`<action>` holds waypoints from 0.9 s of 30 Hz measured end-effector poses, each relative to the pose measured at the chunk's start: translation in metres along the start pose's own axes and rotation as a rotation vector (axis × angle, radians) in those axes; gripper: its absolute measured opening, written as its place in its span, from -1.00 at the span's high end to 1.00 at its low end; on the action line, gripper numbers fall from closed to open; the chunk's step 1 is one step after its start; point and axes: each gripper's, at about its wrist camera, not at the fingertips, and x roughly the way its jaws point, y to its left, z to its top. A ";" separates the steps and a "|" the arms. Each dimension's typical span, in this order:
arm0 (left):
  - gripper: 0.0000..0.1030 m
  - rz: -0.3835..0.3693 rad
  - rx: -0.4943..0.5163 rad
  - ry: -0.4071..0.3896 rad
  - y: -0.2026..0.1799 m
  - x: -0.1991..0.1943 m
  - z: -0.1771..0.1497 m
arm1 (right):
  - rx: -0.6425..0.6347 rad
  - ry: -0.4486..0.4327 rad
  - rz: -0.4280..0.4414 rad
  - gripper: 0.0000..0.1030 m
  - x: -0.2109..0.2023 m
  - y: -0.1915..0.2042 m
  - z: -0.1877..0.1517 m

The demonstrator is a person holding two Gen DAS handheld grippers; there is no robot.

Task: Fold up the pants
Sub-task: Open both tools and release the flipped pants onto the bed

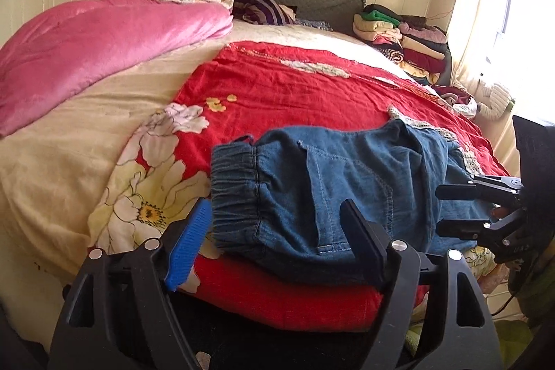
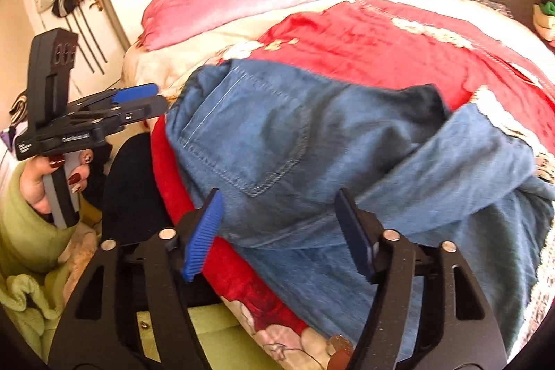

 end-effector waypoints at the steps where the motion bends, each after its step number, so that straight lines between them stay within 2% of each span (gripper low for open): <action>1: -0.47 -0.002 0.003 -0.006 -0.001 -0.003 0.001 | 0.005 -0.009 -0.010 -0.29 -0.002 -0.002 0.000; 4: -0.59 -0.008 0.004 -0.017 -0.004 -0.009 0.005 | 0.023 -0.033 -0.034 -0.38 -0.008 -0.008 0.003; 8: -0.65 -0.025 0.011 -0.026 -0.011 -0.015 0.011 | 0.047 -0.070 -0.073 -0.49 -0.021 -0.020 0.007; 10: -0.81 -0.028 0.016 -0.026 -0.014 -0.015 0.014 | 0.057 -0.091 -0.096 -0.54 -0.029 -0.026 0.008; 11: -0.83 -0.038 0.019 -0.025 -0.017 -0.015 0.016 | 0.059 -0.097 -0.103 -0.56 -0.031 -0.028 0.009; 16: -0.86 -0.079 0.031 -0.015 -0.030 -0.010 0.023 | 0.087 -0.149 -0.165 -0.70 -0.049 -0.045 0.014; 27: -0.87 -0.200 0.116 0.061 -0.080 0.020 0.025 | 0.150 -0.191 -0.278 -0.78 -0.071 -0.083 0.021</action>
